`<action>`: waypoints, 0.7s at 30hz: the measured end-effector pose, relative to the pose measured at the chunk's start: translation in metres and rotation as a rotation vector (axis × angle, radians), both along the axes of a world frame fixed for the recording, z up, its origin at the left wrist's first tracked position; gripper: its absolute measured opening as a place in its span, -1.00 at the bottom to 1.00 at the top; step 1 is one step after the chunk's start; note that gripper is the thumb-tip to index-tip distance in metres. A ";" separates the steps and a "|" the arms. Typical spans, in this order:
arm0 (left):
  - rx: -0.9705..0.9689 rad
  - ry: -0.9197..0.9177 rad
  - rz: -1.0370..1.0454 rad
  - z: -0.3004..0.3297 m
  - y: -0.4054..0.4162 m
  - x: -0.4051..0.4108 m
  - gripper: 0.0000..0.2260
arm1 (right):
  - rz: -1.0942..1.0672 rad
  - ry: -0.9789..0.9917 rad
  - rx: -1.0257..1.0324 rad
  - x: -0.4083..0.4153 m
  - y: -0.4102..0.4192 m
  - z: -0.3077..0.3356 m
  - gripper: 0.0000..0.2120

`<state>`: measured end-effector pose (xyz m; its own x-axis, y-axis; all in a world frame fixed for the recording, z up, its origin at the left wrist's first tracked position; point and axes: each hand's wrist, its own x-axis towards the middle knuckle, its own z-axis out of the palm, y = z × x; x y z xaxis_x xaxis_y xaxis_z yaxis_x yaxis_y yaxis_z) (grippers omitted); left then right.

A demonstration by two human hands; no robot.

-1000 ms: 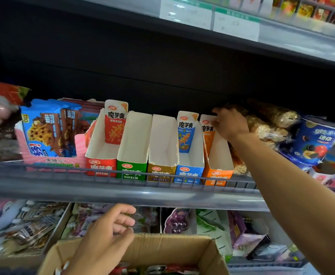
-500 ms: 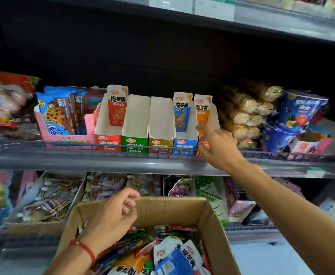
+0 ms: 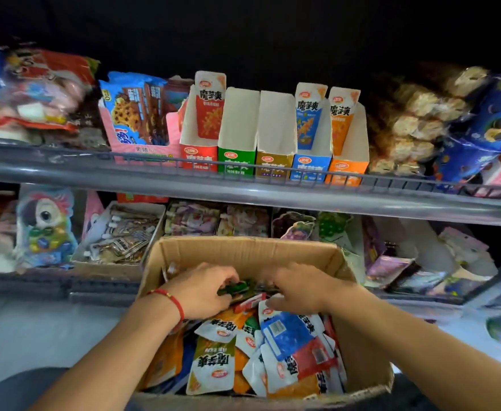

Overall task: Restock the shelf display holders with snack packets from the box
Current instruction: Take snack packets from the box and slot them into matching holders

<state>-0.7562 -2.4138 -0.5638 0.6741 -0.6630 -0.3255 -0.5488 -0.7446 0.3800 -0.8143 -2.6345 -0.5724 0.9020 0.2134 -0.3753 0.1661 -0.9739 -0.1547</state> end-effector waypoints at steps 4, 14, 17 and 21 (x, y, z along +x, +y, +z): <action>0.035 -0.011 -0.024 -0.002 0.004 -0.002 -0.62 | -0.062 0.167 -0.043 -0.003 -0.003 -0.046 -0.22; -0.023 -0.003 0.024 -0.002 0.004 -0.003 -0.67 | -0.040 0.039 -0.162 -0.001 -0.012 -0.055 -0.53; -0.195 0.028 0.086 -0.004 -0.002 -0.004 -0.72 | -0.077 -0.035 0.017 -0.002 -0.024 -0.025 -0.68; -0.457 0.134 0.172 0.002 -0.016 -0.008 -0.60 | -0.143 -0.199 0.367 -0.010 -0.043 0.030 -0.85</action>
